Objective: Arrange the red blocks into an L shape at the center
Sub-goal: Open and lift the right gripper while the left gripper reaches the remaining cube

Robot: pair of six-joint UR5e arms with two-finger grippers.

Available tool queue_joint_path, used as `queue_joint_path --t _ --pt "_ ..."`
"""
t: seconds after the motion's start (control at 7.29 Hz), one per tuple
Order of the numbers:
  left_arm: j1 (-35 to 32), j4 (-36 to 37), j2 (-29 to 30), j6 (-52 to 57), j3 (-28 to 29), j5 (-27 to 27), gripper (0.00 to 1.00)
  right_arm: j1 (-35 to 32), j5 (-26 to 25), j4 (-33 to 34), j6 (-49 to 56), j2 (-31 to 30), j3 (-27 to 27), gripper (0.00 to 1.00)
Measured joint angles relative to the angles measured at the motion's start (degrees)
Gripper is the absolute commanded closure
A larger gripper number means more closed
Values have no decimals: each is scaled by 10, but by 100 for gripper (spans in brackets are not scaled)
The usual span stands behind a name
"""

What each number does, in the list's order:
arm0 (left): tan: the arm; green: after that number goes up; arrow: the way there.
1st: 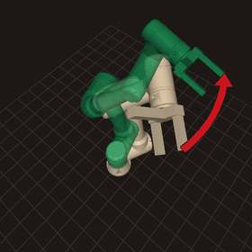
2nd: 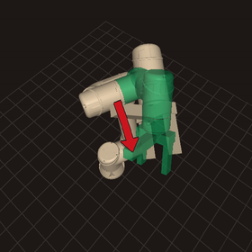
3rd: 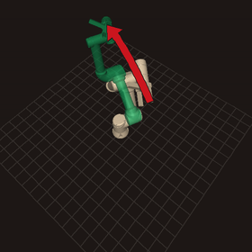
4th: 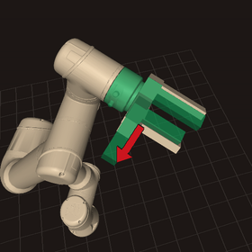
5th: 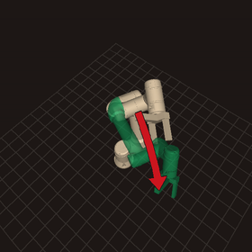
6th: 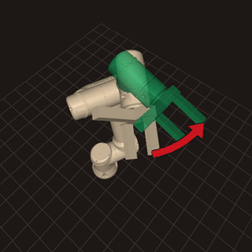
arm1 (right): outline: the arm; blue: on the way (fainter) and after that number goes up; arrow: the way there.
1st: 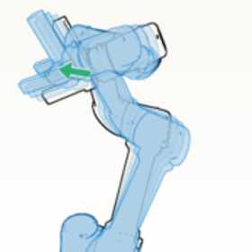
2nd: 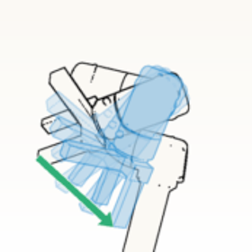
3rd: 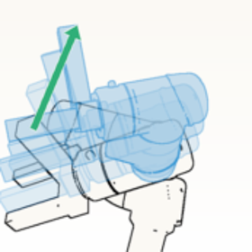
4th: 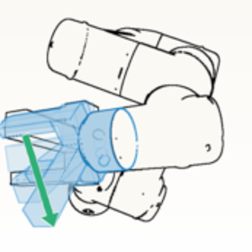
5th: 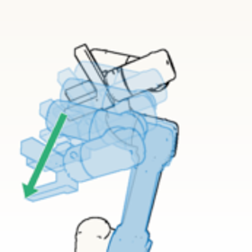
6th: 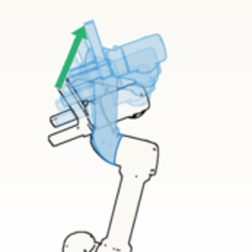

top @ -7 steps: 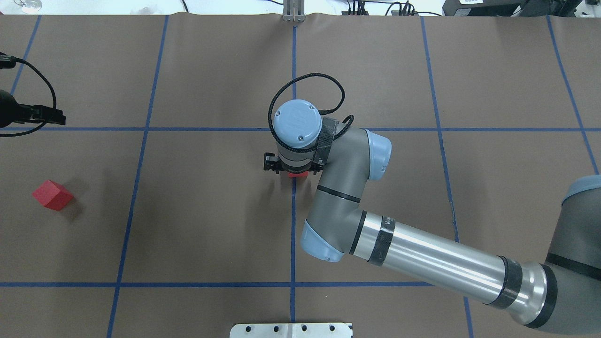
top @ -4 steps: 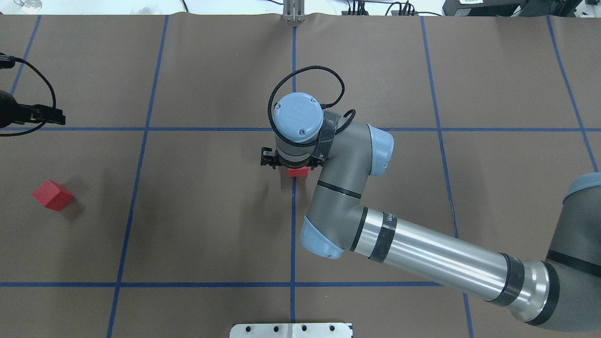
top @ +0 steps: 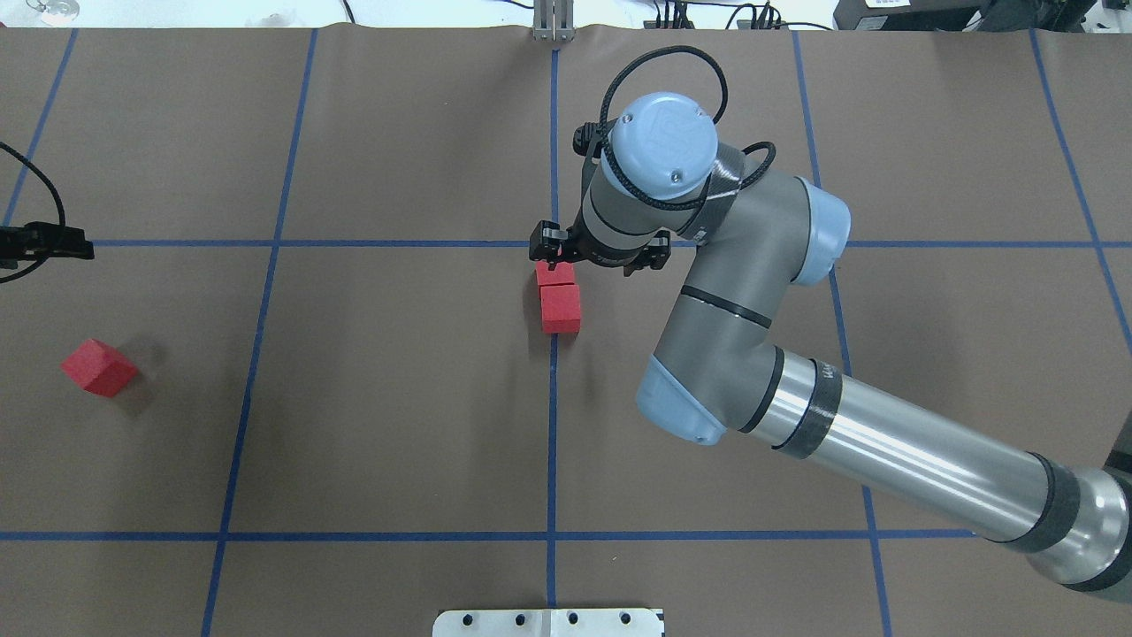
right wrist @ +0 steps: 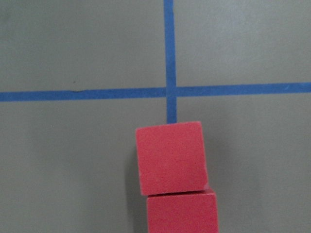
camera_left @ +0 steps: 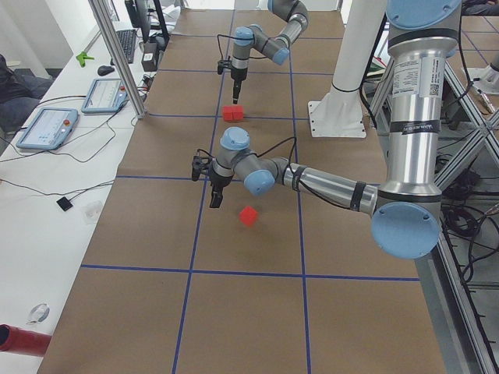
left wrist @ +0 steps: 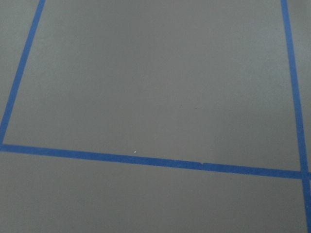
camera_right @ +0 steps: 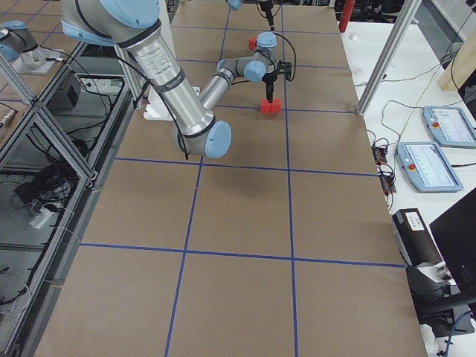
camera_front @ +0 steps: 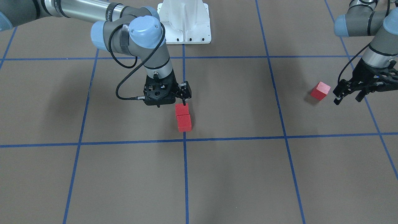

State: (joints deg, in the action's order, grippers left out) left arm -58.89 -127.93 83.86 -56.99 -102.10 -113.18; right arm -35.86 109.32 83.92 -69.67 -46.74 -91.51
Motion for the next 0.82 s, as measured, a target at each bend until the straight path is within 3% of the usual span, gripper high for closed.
queue_joint_path --t 0.55,0.82 --pt "56 -64 -44 15 -3 3 1 -67 56 1 26 -33 -39 1" --pt "67 -89 -60 89 -6 3 1 -77 62 0 49 -46 -43 1"
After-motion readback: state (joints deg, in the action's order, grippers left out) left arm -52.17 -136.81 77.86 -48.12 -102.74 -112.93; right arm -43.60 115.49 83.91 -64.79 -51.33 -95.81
